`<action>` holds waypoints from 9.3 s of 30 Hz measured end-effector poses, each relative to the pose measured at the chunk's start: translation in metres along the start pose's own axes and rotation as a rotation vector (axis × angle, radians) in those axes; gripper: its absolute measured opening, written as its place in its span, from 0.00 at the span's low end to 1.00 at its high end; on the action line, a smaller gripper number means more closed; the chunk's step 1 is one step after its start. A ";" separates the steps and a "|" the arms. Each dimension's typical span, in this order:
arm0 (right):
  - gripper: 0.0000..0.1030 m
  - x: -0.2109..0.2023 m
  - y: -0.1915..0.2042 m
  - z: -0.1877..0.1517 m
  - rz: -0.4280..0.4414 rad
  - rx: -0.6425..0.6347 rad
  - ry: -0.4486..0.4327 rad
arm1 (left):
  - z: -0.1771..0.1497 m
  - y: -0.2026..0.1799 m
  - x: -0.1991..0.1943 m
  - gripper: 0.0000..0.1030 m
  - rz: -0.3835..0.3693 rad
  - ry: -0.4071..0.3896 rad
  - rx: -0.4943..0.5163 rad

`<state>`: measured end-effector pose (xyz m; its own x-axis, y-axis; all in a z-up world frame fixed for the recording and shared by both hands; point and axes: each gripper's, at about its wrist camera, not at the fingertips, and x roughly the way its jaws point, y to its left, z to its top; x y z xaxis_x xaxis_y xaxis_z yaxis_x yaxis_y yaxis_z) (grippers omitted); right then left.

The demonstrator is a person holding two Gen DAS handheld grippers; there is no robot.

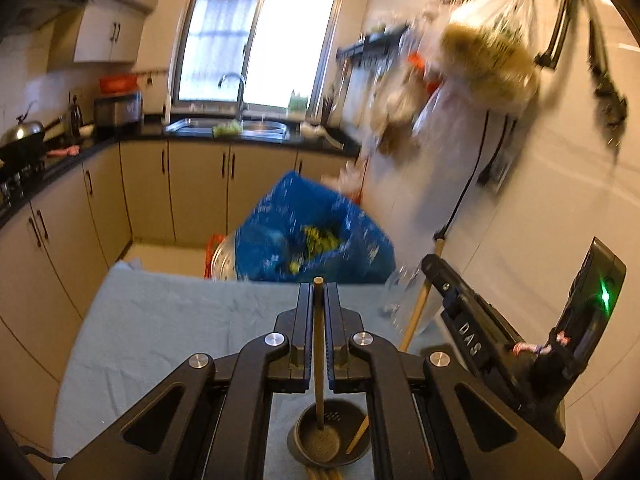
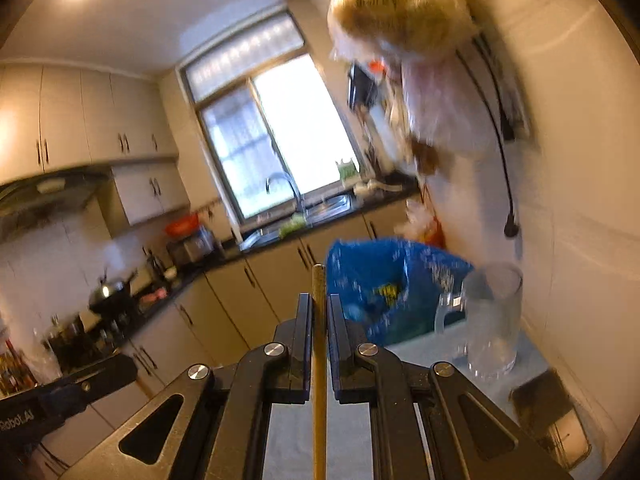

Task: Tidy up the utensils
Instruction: 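Open the left tool over the cup while the right tool releases its chopstick into it, then move both tools back down to the remaining chopsticks on the towel, then close the left tool on a chopstick while the right tool grasps another chopstick, then raise the left tool's chopstick over the cup while the right tool carries its chopstick there, then open the left tool into the cup while the right tool drops its chopstick in, then return to the chopsticks and close the left tool on one while the right tool grasps another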

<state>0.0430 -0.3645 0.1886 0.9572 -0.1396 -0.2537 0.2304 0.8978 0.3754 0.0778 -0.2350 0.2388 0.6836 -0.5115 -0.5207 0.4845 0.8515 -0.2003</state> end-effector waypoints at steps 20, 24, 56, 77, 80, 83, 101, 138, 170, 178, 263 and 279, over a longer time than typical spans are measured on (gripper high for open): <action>0.50 -0.039 -0.018 -0.033 -0.007 -0.046 0.150 | -0.040 0.025 -0.084 0.41 0.027 -0.041 -0.022; 0.56 -0.077 -0.023 -0.056 -0.008 -0.082 0.216 | -0.072 0.042 -0.116 0.52 0.055 -0.050 -0.041; 0.21 -0.106 -0.031 -0.234 0.012 -0.285 0.657 | -0.269 0.047 -0.015 0.04 0.097 0.418 0.059; 0.15 -0.121 -0.072 -0.220 -0.054 -0.122 0.695 | -0.266 0.061 -0.030 0.01 0.035 0.419 -0.053; 0.29 -0.129 -0.099 -0.211 -0.093 -0.034 0.685 | -0.260 0.061 -0.039 0.04 0.027 0.400 -0.066; 0.31 -0.131 -0.117 -0.203 -0.082 0.035 0.663 | -0.252 0.057 -0.049 0.05 0.004 0.372 -0.076; 0.07 -0.055 -0.107 -0.188 -0.107 -0.194 0.714 | -0.228 -0.035 -0.008 0.05 -0.107 0.459 -0.020; 0.11 -0.037 -0.155 -0.159 -0.154 -0.138 0.858 | -0.217 -0.087 0.094 0.06 0.010 0.589 0.096; 0.07 -0.219 -0.036 -0.083 0.032 -0.172 0.303 | -0.164 -0.033 -0.174 0.06 -0.118 -0.009 0.056; 0.07 -0.222 -0.021 -0.067 0.048 -0.178 0.250 | -0.139 -0.011 -0.187 0.06 -0.092 -0.073 0.006; 0.30 -0.055 -0.022 -0.229 0.047 -0.266 0.667 | -0.246 0.076 0.013 0.10 0.171 0.389 -0.039; 0.13 -0.063 -0.053 -0.216 -0.125 -0.321 0.677 | -0.223 0.043 0.014 0.10 0.018 0.400 -0.043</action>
<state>-0.0676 -0.3125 -0.0075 0.5867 -0.0542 -0.8080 0.1683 0.9841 0.0561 -0.0130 -0.1799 0.0379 0.4212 -0.4180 -0.8049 0.4452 0.8685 -0.2180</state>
